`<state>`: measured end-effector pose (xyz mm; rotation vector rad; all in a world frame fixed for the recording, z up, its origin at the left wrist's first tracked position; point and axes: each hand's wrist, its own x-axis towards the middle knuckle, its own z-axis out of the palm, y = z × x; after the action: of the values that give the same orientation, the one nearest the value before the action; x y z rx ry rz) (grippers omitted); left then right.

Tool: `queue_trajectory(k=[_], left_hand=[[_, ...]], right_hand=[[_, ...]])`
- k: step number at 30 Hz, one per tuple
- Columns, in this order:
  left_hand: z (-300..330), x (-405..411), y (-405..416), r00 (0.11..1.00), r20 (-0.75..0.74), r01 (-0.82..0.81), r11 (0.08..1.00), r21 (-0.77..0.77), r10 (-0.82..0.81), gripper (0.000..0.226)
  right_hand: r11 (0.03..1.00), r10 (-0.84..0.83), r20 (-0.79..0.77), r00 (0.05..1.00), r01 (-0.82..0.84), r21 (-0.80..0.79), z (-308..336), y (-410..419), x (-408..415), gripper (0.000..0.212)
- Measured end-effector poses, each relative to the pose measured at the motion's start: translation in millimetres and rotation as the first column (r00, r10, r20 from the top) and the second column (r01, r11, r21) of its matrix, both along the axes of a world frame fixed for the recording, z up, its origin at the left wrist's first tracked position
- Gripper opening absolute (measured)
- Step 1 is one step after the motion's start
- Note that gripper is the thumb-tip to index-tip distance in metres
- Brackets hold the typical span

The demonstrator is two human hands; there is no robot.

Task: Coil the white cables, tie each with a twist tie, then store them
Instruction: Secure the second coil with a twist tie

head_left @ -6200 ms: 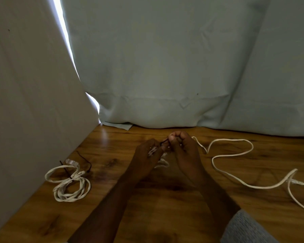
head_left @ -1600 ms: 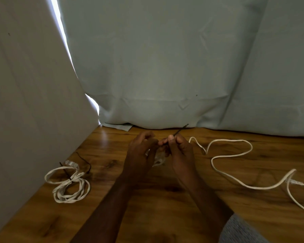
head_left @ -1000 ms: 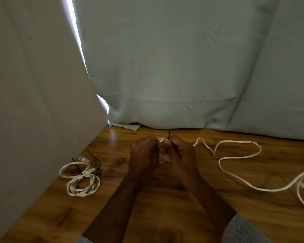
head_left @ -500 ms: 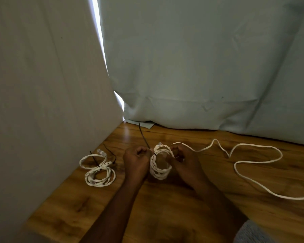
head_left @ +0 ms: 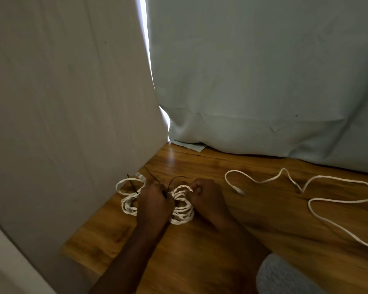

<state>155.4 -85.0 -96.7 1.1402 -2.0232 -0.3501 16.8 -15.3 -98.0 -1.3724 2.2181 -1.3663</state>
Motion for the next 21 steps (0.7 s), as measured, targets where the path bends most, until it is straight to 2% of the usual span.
queue_trajectory(k=[3,8,11,18,21], left_hand=[[1,4,-4,0.997,0.057,-0.045,0.999,-0.016,0.046,0.013],[-1,6,-5,0.999,0.018,-0.041,0.999,0.004,0.041,0.025],[1,4,-6,0.998,0.025,-0.053,0.999,0.007,0.053,0.023],[9,13,-2,0.998,-0.053,-0.044,0.993,-0.107,0.039,0.022],[16,18,5,0.991,-0.131,-0.038,0.988,-0.153,0.018,0.021]], right_hand=[[1.000,0.004,-0.004,1.000,-0.004,-0.011,-3,-9,3,0.008],[0.997,0.014,0.098,0.995,-0.006,-0.078,4,-6,7,0.022],[0.990,0.028,0.105,0.994,-0.013,-0.138,6,-4,12,0.021],[0.983,-0.043,0.031,0.999,0.048,-0.175,3,-9,16,0.015],[0.980,-0.020,0.042,0.999,0.028,-0.199,3,-10,20,0.022]])
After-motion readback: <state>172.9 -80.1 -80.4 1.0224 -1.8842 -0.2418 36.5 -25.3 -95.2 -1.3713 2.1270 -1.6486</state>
